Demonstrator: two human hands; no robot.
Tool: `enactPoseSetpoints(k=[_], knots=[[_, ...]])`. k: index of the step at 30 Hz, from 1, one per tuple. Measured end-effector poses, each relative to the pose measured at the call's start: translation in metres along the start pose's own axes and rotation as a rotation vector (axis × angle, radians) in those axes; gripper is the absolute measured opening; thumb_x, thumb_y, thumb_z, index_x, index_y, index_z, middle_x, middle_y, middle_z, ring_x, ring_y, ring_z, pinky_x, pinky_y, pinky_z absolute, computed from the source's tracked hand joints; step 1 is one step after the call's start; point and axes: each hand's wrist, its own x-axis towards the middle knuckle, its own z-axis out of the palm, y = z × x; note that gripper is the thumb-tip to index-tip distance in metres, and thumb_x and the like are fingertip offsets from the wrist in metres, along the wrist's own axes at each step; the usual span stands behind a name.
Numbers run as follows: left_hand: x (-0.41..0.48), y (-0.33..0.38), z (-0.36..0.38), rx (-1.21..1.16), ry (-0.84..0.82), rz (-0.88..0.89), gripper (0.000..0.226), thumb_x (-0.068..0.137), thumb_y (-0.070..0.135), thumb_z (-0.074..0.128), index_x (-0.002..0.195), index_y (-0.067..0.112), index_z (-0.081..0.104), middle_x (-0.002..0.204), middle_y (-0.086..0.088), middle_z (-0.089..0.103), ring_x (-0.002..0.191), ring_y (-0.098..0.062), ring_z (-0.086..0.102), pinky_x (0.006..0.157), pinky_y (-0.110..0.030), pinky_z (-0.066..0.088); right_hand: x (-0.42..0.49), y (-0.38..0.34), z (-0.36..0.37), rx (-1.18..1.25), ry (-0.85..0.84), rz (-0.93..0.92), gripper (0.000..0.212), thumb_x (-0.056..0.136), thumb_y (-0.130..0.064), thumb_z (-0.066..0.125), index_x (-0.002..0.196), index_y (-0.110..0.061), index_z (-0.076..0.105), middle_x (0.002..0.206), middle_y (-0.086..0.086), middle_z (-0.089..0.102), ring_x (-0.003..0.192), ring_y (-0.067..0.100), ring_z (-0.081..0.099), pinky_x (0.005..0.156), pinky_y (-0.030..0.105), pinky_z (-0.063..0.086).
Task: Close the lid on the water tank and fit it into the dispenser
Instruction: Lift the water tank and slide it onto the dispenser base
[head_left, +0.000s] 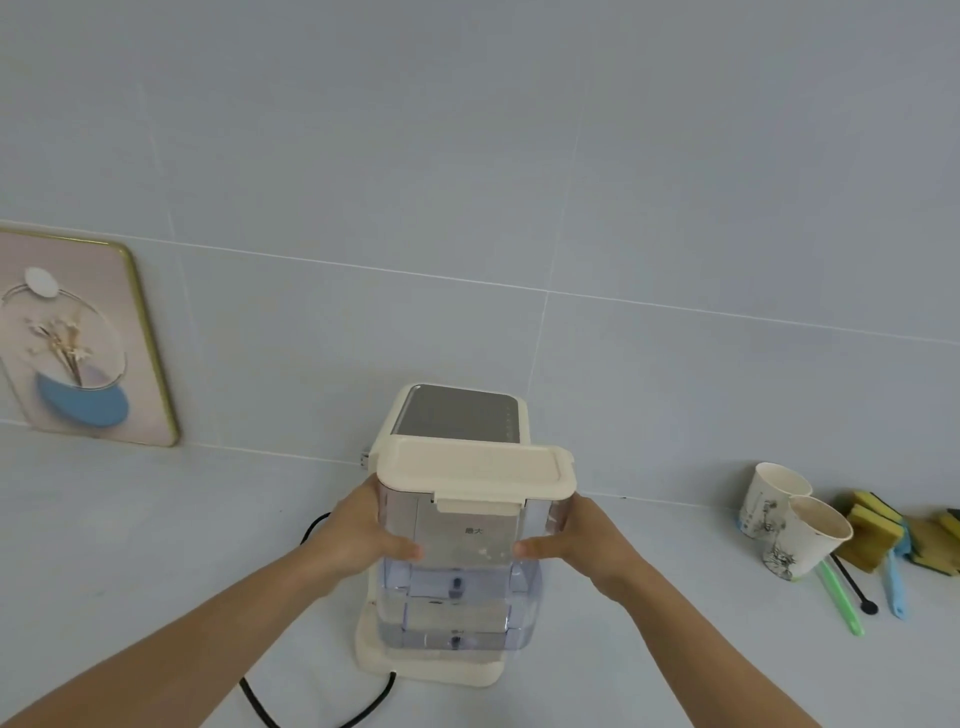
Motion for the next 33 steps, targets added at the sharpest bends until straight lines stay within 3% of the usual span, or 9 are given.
enactPoseSetpoints(k=[5,7,12,16,18,22,30,33], knots=[[0.009,-0.001,0.015,-0.035,-0.027,-0.025,0.082,0.058,-0.004,0.079,0.127,0.014,0.040,0.110,0.002,0.053,0.103,-0.012,0.045,0.087,-0.023,0.037,0.000,0.011,-0.006,0.031,0.003,0.026,0.070,0.063,-0.007,0.079,0.124,-0.020,0.047,0.132,-0.001,0.054,0.124,0.021,0.046,0.109,0.038,0.036],[0.014,-0.002,0.020,-0.044,-0.045,-0.027,0.081,0.057,-0.006,0.079,0.126,0.013,0.042,0.108,0.002,0.054,0.101,-0.012,0.047,0.086,-0.023,0.039,-0.001,0.017,-0.008,0.039,0.016,0.042,0.070,0.063,-0.005,0.079,0.124,-0.020,0.048,0.129,0.001,0.058,0.123,0.023,0.050,0.108,0.041,0.038],[0.022,0.001,0.024,-0.103,-0.058,-0.005,0.088,0.057,-0.010,0.078,0.130,0.017,0.038,0.115,0.013,0.045,0.109,-0.005,0.038,0.088,-0.023,0.036,0.000,0.018,-0.012,0.075,0.039,0.029,0.065,0.061,-0.004,0.080,0.117,-0.022,0.052,0.121,-0.002,0.062,0.117,0.020,0.054,0.094,0.031,0.044],[0.026,0.004,0.022,-0.100,-0.073,0.017,0.086,0.058,-0.009,0.077,0.130,0.017,0.038,0.116,0.014,0.045,0.110,-0.003,0.037,0.087,-0.019,0.037,0.002,0.018,-0.013,0.069,0.069,0.027,0.074,0.060,-0.007,0.082,0.125,-0.019,0.048,0.128,0.001,0.058,0.122,0.022,0.049,0.105,0.041,0.042],[0.028,0.004,0.020,-0.097,-0.073,0.017,0.088,0.058,-0.009,0.078,0.131,0.017,0.037,0.120,0.014,0.043,0.114,-0.004,0.034,0.093,-0.021,0.034,0.004,0.018,-0.013,0.053,0.079,0.023,0.075,0.060,-0.008,0.082,0.126,-0.018,0.047,0.129,0.001,0.057,0.123,0.023,0.049,0.106,0.043,0.041],[0.032,0.003,0.016,-0.096,-0.081,0.022,0.089,0.058,-0.010,0.077,0.133,0.016,0.037,0.125,0.012,0.044,0.119,-0.005,0.033,0.097,-0.023,0.032,0.006,0.019,-0.010,0.046,0.092,0.010,0.073,0.060,-0.008,0.081,0.124,-0.018,0.049,0.126,0.000,0.059,0.119,0.022,0.052,0.099,0.034,0.043],[0.036,-0.006,0.016,-0.023,-0.075,-0.004,0.084,0.058,-0.006,0.079,0.130,0.014,0.042,0.123,0.003,0.053,0.120,-0.016,0.042,0.092,-0.025,0.036,0.008,0.028,-0.002,0.050,0.130,0.026,0.074,0.059,-0.008,0.082,0.124,-0.018,0.048,0.125,0.000,0.060,0.117,0.020,0.053,0.095,0.029,0.043],[0.037,-0.008,0.016,0.004,-0.072,-0.010,0.083,0.058,-0.004,0.080,0.130,0.013,0.042,0.127,-0.001,0.053,0.123,-0.018,0.043,0.099,-0.028,0.036,0.008,0.031,0.001,0.057,0.138,0.045,0.075,0.059,-0.008,0.082,0.125,-0.017,0.047,0.126,0.000,0.059,0.118,0.019,0.052,0.095,0.029,0.042]])
